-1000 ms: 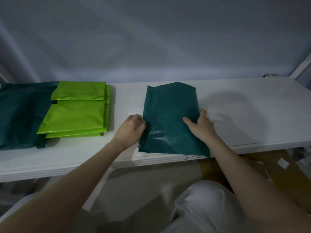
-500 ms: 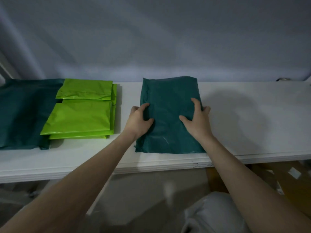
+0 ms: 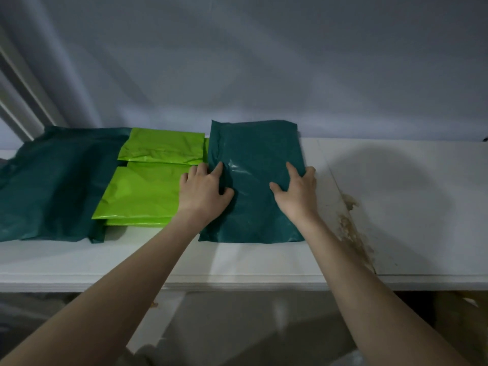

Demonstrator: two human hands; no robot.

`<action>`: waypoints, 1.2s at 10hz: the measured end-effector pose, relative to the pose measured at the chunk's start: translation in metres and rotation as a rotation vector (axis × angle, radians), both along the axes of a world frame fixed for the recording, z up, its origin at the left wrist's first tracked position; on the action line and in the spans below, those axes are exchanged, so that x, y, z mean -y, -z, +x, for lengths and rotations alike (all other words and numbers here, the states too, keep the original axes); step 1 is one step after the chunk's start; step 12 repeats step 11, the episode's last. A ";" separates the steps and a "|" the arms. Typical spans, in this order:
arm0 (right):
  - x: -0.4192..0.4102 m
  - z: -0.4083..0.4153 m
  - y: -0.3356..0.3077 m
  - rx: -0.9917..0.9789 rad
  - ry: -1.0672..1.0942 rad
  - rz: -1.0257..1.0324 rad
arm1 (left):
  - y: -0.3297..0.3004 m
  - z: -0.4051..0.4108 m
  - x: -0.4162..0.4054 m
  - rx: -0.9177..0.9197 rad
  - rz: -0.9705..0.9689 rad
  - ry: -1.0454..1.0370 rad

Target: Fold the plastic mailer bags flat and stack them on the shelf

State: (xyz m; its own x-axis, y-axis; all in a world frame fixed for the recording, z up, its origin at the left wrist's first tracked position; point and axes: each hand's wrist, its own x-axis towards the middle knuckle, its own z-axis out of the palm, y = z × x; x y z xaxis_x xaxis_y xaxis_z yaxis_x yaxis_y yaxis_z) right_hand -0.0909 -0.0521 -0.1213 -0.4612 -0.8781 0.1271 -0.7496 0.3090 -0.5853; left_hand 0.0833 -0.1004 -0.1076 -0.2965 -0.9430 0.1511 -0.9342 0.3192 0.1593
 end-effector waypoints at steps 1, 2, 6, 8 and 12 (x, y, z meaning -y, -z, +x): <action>0.005 0.001 0.002 -0.054 0.022 0.066 | 0.005 0.001 0.005 0.070 -0.054 0.005; 0.007 -0.001 0.003 -0.147 0.029 0.149 | 0.008 0.002 0.010 0.055 -0.114 0.015; 0.011 0.003 0.017 -0.237 -0.199 0.215 | 0.028 -0.005 0.009 0.103 -0.040 0.058; 0.006 0.009 0.003 -0.284 -0.150 0.216 | 0.014 -0.006 0.002 0.112 -0.096 0.019; -0.035 0.009 -0.051 -0.272 -0.100 -0.050 | -0.024 -0.005 -0.035 -0.049 -0.278 0.072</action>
